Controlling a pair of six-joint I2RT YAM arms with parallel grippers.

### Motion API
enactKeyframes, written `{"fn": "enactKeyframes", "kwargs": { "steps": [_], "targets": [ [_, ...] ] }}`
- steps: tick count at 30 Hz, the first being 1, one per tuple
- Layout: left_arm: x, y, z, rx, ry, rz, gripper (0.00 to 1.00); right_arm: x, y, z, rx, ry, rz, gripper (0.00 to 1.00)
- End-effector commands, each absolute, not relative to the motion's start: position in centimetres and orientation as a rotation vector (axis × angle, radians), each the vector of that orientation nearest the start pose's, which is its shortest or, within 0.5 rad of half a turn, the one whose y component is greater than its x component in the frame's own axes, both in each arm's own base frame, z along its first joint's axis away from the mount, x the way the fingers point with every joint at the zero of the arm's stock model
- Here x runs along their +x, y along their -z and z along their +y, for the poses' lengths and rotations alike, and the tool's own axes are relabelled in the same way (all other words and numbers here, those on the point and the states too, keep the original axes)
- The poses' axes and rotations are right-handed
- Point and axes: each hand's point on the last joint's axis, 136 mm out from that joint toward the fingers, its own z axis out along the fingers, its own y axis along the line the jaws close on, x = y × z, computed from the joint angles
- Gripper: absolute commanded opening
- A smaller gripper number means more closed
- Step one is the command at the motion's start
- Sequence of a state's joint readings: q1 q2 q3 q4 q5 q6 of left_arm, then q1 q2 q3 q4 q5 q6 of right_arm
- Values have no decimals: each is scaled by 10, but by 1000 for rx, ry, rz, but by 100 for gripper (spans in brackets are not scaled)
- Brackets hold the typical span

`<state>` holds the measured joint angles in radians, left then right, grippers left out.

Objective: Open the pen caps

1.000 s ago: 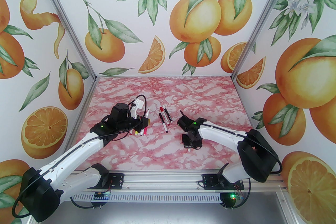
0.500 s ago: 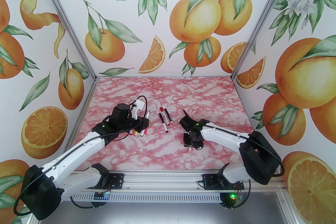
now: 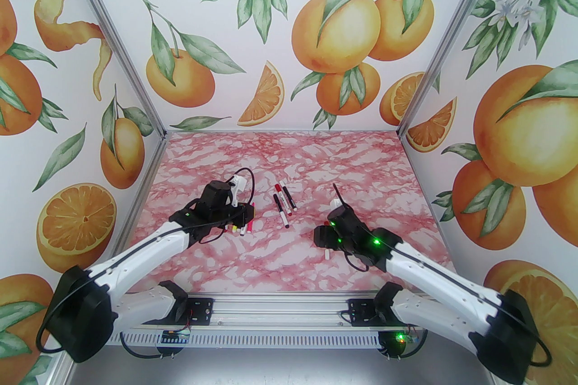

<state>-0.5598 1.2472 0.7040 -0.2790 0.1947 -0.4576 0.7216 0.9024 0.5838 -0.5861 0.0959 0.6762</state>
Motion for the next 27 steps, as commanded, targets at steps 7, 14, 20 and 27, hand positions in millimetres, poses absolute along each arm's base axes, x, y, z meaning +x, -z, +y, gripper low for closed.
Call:
{"fn": "enactKeyframes", "kwargs": {
  "steps": [7, 14, 20, 27],
  "targets": [
    [301, -97, -233, 125, 521, 2516, 7, 199, -147, 183, -191, -697, 2359, 100],
    [314, -76, -242, 125, 424, 2565, 8, 193, -155, 175, -182, -705, 2324, 100],
    [323, -63, -250, 144, 377, 2591, 9, 190, -152, 171, -156, -703, 2328, 100],
    [328, -47, -245, 140, 289, 2617, 11, 190, -150, 166, -138, -681, 2335, 100]
  ]
}}
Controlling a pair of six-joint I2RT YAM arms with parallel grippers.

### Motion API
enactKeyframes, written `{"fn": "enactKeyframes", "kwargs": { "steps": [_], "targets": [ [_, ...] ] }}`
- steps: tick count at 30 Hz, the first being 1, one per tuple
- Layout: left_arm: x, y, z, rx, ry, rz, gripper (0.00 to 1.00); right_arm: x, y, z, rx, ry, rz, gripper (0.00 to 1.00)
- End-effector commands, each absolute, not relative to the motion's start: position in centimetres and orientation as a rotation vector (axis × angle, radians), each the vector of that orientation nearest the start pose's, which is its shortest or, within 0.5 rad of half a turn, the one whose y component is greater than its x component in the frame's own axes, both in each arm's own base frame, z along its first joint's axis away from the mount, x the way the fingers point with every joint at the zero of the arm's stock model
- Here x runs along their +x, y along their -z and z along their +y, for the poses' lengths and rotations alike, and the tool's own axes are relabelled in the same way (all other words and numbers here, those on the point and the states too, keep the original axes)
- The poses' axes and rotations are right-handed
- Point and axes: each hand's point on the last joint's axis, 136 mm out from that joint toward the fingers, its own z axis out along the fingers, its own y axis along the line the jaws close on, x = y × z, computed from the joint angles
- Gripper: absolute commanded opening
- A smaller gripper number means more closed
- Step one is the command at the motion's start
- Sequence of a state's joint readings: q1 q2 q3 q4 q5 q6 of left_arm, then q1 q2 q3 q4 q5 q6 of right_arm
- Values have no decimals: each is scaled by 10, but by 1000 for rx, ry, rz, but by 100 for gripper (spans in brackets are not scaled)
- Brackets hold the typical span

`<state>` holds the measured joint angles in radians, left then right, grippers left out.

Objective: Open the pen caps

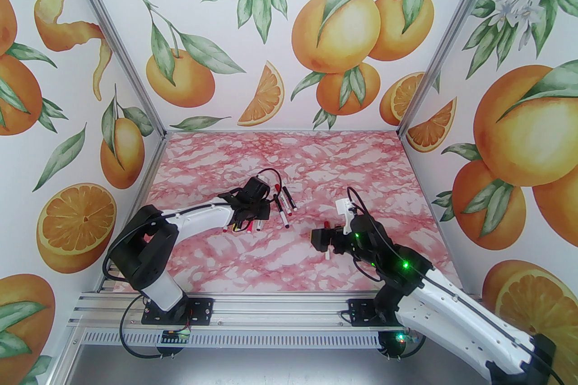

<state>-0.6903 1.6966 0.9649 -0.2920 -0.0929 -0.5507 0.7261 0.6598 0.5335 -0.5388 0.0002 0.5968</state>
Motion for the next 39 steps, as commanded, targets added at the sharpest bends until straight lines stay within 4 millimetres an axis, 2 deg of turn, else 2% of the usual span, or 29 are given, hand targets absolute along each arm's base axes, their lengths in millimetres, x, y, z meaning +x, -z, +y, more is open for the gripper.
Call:
{"fn": "enactKeyframes", "kwargs": {
  "steps": [1, 10, 16, 23, 27, 32, 39],
  "targets": [
    [328, -45, -244, 140, 277, 2620, 11, 190, -150, 166, -138, -681, 2335, 100],
    [329, -23, -236, 128, 158, 2675, 13, 189, -143, 164, -110, -688, 2335, 100],
    [329, -15, -232, 121, 107, 2685, 14, 188, -142, 163, -106, -687, 2337, 100],
    [328, -13, -228, 127, 72, 2690, 24, 188, -139, 162, -95, -687, 2340, 100],
    [328, -15, -226, 133, 51, 2687, 28, 188, -137, 162, -90, -688, 2344, 100],
    [327, -20, -225, 134, 35, 2678, 28, 187, -136, 162, -90, -690, 2346, 100],
    [331, -50, -230, 147, 47, 2640, 28, 186, -134, 162, -88, -694, 2346, 100]
  ]
}}
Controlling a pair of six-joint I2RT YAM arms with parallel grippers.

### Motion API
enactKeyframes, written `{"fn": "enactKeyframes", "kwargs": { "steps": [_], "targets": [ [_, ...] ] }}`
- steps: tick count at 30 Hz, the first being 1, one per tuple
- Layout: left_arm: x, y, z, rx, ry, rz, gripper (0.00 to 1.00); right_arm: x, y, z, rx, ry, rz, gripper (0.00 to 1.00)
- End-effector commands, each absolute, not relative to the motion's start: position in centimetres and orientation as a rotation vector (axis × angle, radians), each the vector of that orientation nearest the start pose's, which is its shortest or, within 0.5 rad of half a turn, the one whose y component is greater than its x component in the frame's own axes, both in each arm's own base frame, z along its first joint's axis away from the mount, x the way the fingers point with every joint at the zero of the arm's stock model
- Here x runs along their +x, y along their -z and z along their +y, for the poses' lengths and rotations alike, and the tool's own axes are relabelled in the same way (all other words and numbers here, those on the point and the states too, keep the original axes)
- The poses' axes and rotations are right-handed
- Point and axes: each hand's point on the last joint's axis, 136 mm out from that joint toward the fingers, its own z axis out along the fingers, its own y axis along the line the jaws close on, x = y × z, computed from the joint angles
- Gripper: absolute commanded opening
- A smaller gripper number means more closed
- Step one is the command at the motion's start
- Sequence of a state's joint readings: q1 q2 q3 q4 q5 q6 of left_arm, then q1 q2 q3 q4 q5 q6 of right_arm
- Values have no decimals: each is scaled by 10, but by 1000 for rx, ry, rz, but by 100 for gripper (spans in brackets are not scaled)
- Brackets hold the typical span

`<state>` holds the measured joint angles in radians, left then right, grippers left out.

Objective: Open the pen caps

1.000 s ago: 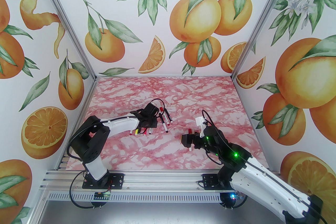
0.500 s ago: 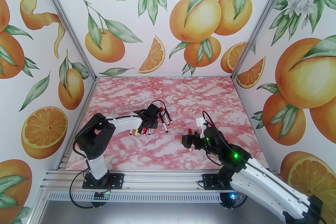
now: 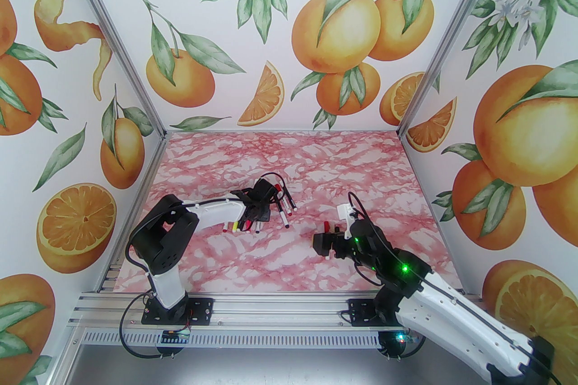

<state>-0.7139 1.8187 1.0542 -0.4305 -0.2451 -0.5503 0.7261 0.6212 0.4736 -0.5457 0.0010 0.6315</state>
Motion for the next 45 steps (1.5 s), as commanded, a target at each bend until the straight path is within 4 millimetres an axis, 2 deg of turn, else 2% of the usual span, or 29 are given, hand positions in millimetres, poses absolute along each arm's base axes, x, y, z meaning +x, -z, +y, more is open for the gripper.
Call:
{"fn": "enactKeyframes", "kwargs": {
  "steps": [1, 5, 11, 18, 27, 36, 37, 45],
  "targets": [
    [331, -54, -229, 146, 43, 2638, 28, 186, -134, 161, -86, -694, 2345, 100],
    [330, -66, -239, 143, 99, 2625, 28, 186, -133, 161, -82, -697, 2343, 100],
    [326, -70, -266, 111, 215, 2632, 34, 185, -134, 161, -83, -700, 2341, 100],
    [332, -57, -294, 96, 275, 2647, 43, 184, -136, 159, -73, -708, 2331, 100],
    [339, -40, -310, 111, 290, 2667, 46, 181, -131, 156, -61, -710, 2333, 100],
    [337, -30, -307, 130, 242, 2696, 45, 180, -127, 155, -57, -710, 2335, 100],
    [336, -28, -306, 135, 233, 2702, 43, 180, -127, 155, -54, -708, 2338, 100],
    [334, -30, -288, 193, 113, 2719, 36, 179, -122, 156, -47, -723, 2341, 100]
  ]
}}
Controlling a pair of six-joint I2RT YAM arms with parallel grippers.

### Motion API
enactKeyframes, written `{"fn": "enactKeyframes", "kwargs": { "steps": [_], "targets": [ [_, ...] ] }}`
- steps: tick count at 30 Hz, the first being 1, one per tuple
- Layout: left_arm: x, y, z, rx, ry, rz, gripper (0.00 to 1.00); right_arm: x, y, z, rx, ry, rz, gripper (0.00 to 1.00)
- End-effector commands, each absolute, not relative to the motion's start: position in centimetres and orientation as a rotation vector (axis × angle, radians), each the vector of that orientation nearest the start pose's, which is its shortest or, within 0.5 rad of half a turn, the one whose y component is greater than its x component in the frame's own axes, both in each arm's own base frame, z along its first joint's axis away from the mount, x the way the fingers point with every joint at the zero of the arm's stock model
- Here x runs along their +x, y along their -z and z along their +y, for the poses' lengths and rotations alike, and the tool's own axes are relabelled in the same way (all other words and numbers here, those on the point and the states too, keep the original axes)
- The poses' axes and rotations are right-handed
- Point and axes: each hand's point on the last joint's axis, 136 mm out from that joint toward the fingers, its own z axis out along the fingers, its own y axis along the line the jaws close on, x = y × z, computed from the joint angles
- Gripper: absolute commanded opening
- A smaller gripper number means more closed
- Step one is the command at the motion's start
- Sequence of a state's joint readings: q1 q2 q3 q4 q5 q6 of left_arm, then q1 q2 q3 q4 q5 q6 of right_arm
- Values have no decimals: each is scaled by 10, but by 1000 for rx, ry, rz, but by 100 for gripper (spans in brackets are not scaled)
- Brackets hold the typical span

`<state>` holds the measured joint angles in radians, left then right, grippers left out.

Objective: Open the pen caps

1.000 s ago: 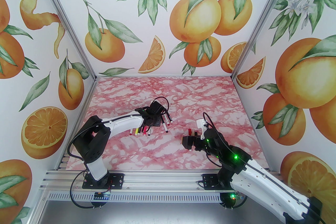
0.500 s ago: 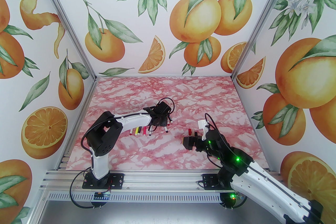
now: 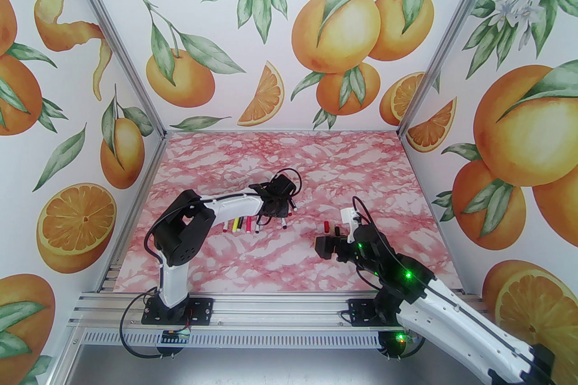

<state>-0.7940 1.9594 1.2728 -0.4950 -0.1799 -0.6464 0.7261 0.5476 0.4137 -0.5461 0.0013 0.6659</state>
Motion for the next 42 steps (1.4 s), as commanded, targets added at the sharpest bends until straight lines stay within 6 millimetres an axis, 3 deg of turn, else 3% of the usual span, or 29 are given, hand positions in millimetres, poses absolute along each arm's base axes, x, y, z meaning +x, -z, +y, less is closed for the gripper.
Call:
{"fn": "enactKeyframes", "kwargs": {
  "steps": [1, 11, 19, 35, 39, 42],
  "targets": [
    [334, -31, -284, 199, 100, 2721, 35, 179, -122, 156, -44, -728, 2339, 100],
    [331, -31, -260, 315, -102, 2742, 31, 179, -118, 159, -35, -750, 2341, 100],
    [332, -18, -271, 314, -67, 2702, 30, 179, -119, 160, -33, -758, 2342, 100],
    [328, -1, -263, 250, -115, 2700, 24, 178, -120, 160, -26, -767, 2338, 100],
    [325, -2, -264, 236, -103, 2695, 21, 179, -123, 161, -24, -777, 2329, 100],
    [324, -16, -266, 248, -76, 2683, 20, 180, -126, 164, -18, -794, 2321, 100]
  ]
}}
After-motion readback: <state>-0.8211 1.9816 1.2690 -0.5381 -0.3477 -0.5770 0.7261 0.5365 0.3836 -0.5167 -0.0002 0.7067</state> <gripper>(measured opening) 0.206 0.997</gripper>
